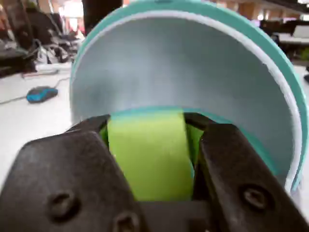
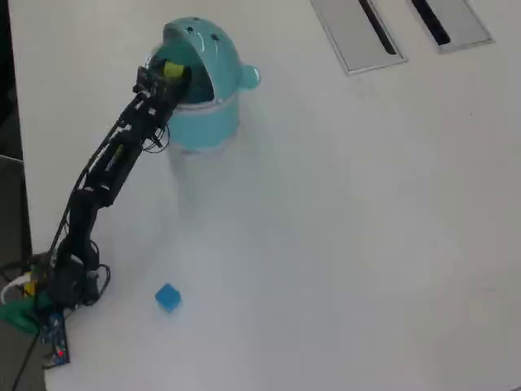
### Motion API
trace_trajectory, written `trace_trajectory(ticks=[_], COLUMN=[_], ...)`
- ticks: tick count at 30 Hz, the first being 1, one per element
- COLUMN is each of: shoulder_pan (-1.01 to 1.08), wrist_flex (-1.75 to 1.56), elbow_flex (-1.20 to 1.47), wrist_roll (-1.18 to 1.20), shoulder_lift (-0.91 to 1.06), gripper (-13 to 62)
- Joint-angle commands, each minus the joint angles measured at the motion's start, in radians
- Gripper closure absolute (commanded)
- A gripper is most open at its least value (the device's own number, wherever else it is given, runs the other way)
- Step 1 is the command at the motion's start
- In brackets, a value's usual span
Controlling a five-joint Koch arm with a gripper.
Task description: Grasp RGB lego blocks and put them in the bin one by one.
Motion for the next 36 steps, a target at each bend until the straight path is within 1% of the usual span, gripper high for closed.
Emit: trace_trajectory(ticks=[1,3,8,14,20,30,36], shoulder_pan=[0.015,0.014,-0.002,-0.011,0.006,0.092,0.103], wrist_flex=[-0.067,-0.067,-0.071,-0.224,-0.244,-0.422,-0.502], elbow_flex=[-0.095,-0.089,-0.034,0.301,0.422,0.755,0.950], wrist_roll=[-0.026,-0.054,-0.106,-0.106,-0.106,-0.106,-0.107], shoulder_lift=[0.032,0.035,0.072,0.244,0.371,0.615,0.746], gripper=[25.1,22.8,20.8,21.1,21.2,21.2,22.0])
